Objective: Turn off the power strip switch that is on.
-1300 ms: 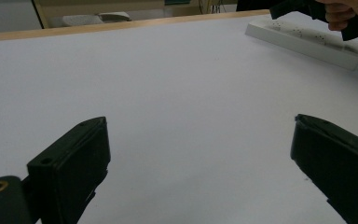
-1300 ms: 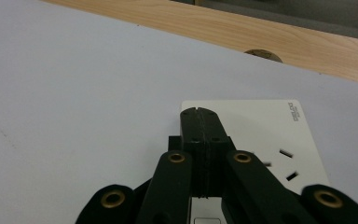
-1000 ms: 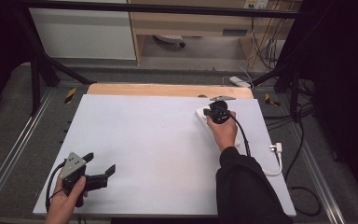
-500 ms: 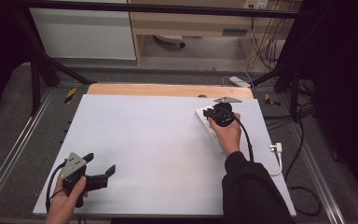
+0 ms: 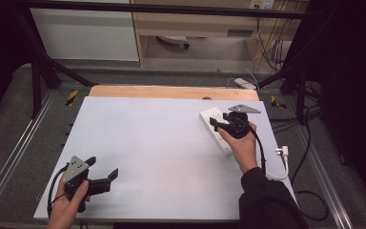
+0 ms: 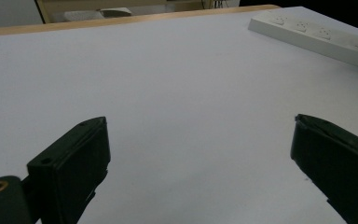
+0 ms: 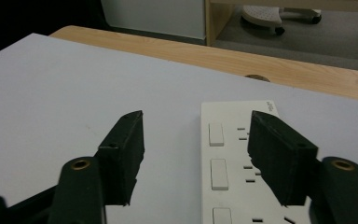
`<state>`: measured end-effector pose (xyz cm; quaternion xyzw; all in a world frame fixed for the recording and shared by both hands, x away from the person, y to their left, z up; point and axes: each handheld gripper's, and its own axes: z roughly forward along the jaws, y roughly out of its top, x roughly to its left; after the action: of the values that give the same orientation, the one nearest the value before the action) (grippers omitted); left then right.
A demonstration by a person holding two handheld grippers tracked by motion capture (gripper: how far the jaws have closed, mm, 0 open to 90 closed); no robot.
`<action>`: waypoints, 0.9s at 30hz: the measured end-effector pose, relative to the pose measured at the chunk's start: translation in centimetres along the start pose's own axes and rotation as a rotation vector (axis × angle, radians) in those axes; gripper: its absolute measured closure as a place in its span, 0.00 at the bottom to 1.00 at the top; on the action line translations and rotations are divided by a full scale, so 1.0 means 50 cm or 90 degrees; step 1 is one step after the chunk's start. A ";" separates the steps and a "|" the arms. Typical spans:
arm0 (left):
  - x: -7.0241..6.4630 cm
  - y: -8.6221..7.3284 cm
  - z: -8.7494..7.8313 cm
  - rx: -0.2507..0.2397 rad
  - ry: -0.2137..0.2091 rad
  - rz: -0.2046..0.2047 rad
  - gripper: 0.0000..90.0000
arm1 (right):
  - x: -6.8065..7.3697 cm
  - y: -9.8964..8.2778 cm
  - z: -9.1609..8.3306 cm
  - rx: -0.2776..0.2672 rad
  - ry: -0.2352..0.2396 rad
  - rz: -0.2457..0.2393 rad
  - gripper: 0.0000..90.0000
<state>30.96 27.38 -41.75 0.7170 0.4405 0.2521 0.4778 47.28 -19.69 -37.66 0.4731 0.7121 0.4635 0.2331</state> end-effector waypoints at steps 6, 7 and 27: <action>-0.001 0.000 0.000 0.001 -0.001 0.000 0.05 | 0.004 -0.008 -0.043 -0.025 0.001 -0.002 0.24; -0.001 0.000 0.000 0.000 -0.002 0.000 0.05 | 0.004 -0.010 -0.049 -0.028 0.003 -0.001 0.22; 0.000 0.000 -0.003 -0.008 -0.003 -0.006 0.05 | 0.012 -0.071 -0.171 -0.100 0.021 -0.033 0.04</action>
<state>30.83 27.47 -41.68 0.7125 0.4411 0.2513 0.4844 38.81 -23.33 -36.77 0.4269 0.6895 0.5192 0.2696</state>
